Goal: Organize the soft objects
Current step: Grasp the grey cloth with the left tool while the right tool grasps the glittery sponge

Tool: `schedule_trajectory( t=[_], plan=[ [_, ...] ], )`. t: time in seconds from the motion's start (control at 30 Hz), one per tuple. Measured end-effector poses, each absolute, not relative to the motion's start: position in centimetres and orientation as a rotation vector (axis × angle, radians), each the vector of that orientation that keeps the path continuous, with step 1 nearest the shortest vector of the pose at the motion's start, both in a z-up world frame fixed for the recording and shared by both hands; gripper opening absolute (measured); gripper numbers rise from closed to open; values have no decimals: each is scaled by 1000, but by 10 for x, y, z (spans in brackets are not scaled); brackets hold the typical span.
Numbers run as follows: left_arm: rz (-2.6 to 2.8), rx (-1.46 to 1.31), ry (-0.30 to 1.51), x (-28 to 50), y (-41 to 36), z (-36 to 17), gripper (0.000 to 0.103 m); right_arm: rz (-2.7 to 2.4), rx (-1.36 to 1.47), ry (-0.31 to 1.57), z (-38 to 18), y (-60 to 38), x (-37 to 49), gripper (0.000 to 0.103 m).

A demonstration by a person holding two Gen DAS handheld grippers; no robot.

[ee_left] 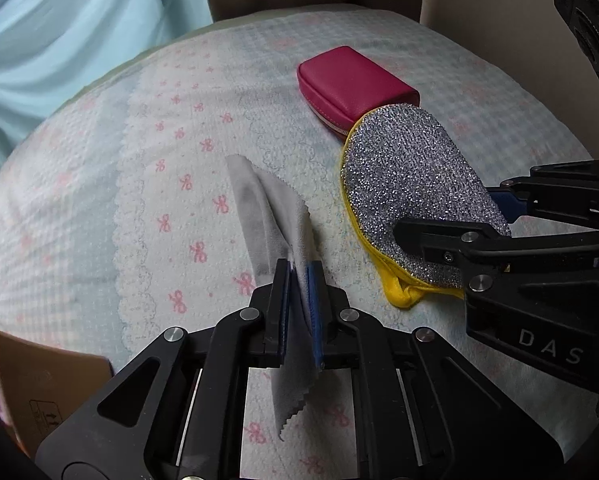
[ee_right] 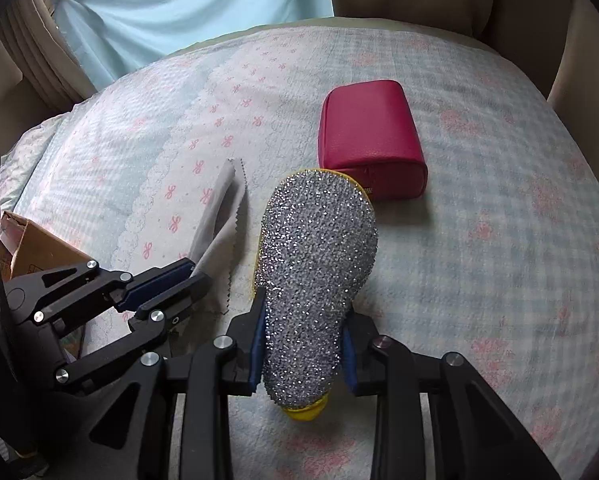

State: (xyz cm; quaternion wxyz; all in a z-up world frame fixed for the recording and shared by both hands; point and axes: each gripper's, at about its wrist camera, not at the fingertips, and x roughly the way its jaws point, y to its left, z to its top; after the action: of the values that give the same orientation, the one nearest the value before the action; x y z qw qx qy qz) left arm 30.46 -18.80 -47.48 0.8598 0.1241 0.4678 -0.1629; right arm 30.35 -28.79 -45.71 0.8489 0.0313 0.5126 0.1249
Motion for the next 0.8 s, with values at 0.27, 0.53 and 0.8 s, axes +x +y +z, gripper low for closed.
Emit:
schedule_trajectory(
  t=[0.27, 0.53, 0.8],
  plan=[
    [-345, 242, 967, 292, -186, -459, 5, 238, 100, 1053, -438, -298, 295, 28],
    [-307, 195, 991, 295, -172, -462, 16, 216, 117, 1059, -440, -303, 289, 28],
    [-305, 84, 1053, 308, -159, -476, 99, 202, 125, 1054, -440, -307, 291, 28]
  ],
)
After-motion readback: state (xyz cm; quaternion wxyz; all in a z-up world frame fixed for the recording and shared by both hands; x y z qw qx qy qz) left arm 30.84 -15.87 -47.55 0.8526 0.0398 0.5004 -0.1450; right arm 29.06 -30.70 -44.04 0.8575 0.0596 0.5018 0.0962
